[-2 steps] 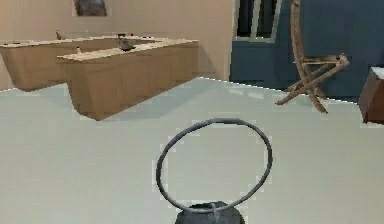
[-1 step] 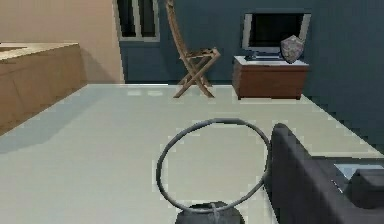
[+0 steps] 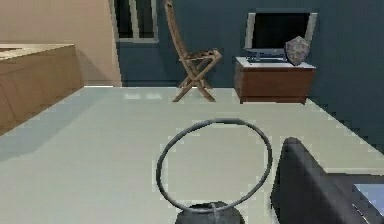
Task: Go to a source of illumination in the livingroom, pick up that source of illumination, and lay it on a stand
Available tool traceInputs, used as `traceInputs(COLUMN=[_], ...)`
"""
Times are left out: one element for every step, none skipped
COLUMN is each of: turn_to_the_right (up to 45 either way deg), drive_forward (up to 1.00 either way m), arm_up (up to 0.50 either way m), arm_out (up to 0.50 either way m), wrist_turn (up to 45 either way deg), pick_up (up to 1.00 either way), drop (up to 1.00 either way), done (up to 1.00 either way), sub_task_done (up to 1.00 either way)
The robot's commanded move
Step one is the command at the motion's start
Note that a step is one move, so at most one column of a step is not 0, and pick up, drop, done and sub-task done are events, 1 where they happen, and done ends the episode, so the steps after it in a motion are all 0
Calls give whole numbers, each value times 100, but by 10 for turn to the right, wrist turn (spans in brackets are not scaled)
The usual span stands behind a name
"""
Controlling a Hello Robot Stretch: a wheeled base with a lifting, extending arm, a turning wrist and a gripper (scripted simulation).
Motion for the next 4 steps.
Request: traceInputs(turn_to_the_right=[30, 0, 60, 0], drive_forward=[0, 100, 0, 55], arm_up=[0, 0, 0, 0], arm_out=[0, 0, 0, 0], wrist_turn=[0, 0, 0, 0], pick_up=[0, 0, 0, 0], drop=[0, 0, 0, 0], done=[0, 0, 0, 0], sub_task_done=[0, 0, 0, 0])
